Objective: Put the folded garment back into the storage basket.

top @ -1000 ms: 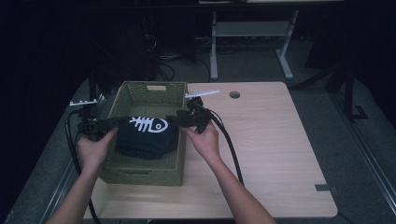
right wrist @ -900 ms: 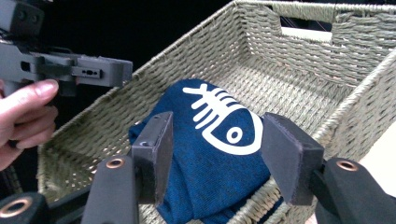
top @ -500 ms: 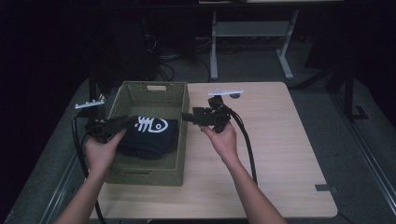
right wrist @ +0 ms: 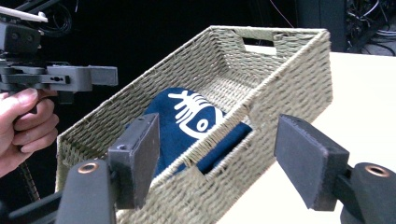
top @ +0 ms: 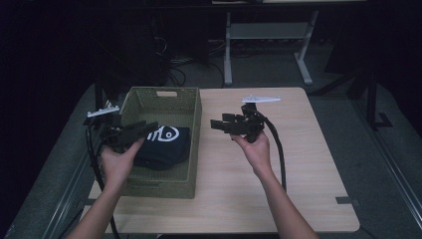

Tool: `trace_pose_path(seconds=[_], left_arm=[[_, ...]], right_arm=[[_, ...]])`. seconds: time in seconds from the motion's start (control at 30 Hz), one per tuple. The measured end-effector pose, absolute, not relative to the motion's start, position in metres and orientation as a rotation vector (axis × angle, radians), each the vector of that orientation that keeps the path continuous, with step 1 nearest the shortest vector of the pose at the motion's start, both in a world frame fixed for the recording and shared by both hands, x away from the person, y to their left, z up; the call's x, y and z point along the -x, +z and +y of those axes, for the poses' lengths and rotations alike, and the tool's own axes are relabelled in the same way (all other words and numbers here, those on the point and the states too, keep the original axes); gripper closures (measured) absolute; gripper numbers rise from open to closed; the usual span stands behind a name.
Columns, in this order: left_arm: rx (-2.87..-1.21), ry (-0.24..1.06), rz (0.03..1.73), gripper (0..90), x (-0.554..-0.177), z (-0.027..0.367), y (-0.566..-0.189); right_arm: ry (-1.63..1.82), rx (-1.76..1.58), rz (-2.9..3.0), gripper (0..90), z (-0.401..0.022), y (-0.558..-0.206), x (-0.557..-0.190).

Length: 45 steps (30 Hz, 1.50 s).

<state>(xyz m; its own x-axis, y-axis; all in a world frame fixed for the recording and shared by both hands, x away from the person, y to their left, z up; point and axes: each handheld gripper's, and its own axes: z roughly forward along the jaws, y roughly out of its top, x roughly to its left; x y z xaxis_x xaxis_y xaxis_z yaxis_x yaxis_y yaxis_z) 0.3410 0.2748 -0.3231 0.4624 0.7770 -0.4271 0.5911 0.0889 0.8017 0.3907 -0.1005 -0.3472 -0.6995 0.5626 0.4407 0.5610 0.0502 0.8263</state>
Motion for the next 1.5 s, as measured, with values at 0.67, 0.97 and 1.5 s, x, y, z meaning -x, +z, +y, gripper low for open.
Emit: trace_pose_path(seconds=[0.67, 0.97, 1.5], left_arm=[[-1.606, 0.161, 1.120, 28.0, -0.341, 0.231, -0.313], [-1.644, 0.157, 1.075, 27.2, -0.341, 0.208, -0.310], [-1.683, 0.137, 1.026, 25.2, -0.345, 0.167, -0.310]], right_arm=[[1.766, -1.237, 2.217, 30.2, -0.157, -0.348, -0.380], [1.748, -1.258, 2.185, 30.2, -0.181, -0.350, -0.376], [1.709, -1.297, 2.145, 29.9, -0.216, -0.356, -0.367]])
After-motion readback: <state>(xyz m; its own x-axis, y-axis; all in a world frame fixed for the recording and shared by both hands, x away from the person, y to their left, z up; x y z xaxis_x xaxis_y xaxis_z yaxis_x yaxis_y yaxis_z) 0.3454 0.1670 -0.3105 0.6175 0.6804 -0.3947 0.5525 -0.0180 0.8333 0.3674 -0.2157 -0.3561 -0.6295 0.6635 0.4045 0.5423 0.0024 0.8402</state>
